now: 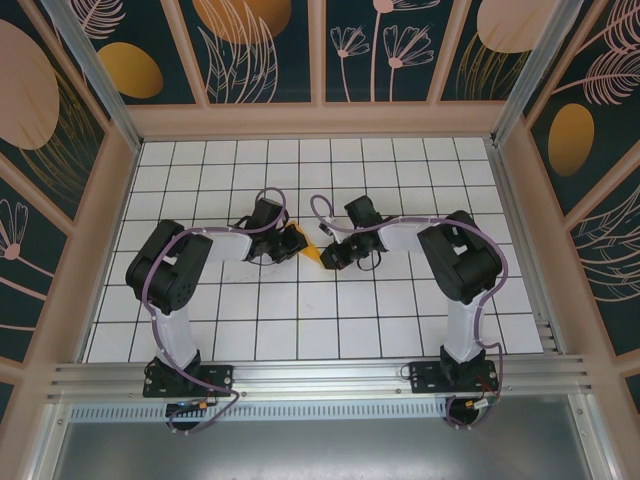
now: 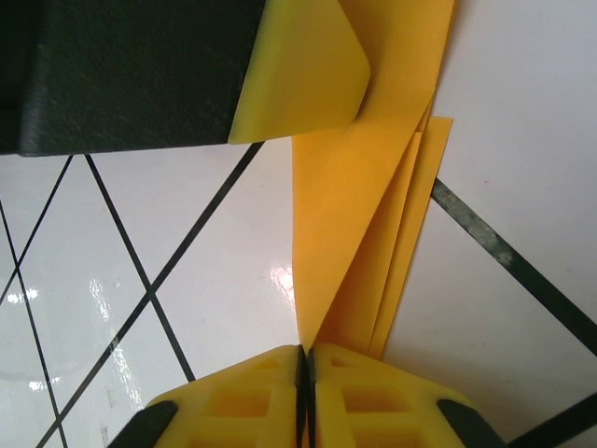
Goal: Fold a paper plane with a square sheet of paper (pick it up from the middle)
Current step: Fold the wing for the fifth time at the center of the table.
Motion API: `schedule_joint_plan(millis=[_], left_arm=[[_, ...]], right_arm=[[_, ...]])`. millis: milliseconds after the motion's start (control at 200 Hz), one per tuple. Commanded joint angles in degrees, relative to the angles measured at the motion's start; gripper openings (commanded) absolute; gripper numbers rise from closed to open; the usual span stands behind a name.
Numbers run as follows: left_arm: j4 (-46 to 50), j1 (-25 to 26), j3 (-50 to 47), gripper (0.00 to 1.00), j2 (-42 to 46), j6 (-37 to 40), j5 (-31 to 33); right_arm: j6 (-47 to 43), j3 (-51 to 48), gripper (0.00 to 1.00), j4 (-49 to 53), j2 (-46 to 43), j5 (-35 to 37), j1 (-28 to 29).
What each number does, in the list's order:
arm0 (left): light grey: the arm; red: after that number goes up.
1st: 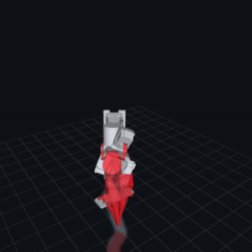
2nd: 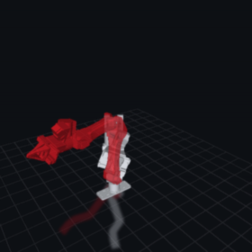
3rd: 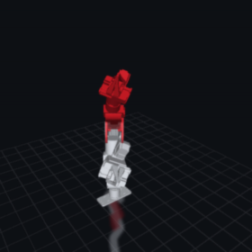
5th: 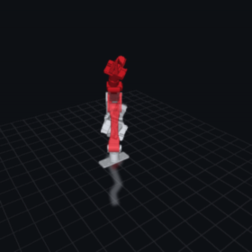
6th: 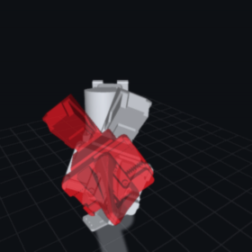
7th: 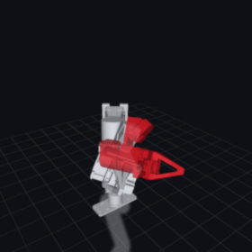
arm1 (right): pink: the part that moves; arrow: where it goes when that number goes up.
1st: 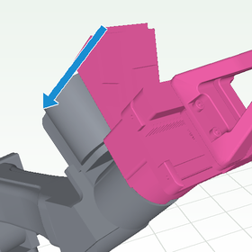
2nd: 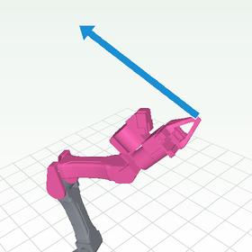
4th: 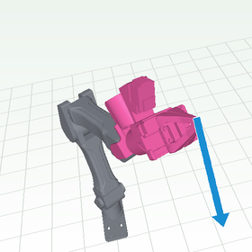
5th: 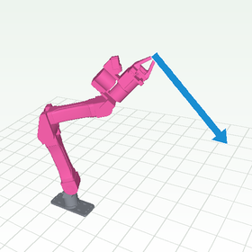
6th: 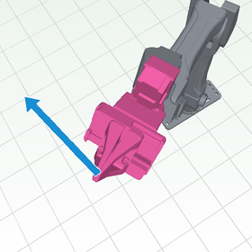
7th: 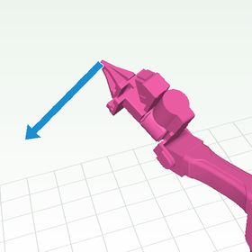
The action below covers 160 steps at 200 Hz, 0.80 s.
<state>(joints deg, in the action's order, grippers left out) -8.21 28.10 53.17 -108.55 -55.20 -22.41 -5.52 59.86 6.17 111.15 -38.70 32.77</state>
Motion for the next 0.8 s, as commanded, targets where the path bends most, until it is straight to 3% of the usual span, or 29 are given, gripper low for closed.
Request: schedule_joint_plan(millis=[0, 160, 330, 796], left_arm=[[5.0, -0.8, 0.1, 0.15, -2.4, 2.4, 6.8], [2.4, -0.9, 0.5, 0.22, 1.4, 4.9, 5.3], [-6.7, -0.8, -3.2, 0.29, 8.2, 5.7, 1.0], [-22.8, 2.4, -13.6, 0.22, 9.5, 2.2, -4.4]], right_arm=[[-0.5, 0.6, 0.08, -1.5, 1.1, -2.0, -0.5], [2.6, -0.3, 0.01, -3.1, 1.0, -7.5, -1.1], [7.3, -0.7, 0.0, -4.5, 1.3, -12.2, -3.0], [16.6, 0.3, 0.0, -3.8, 5.9, -12.5, -3.8]])
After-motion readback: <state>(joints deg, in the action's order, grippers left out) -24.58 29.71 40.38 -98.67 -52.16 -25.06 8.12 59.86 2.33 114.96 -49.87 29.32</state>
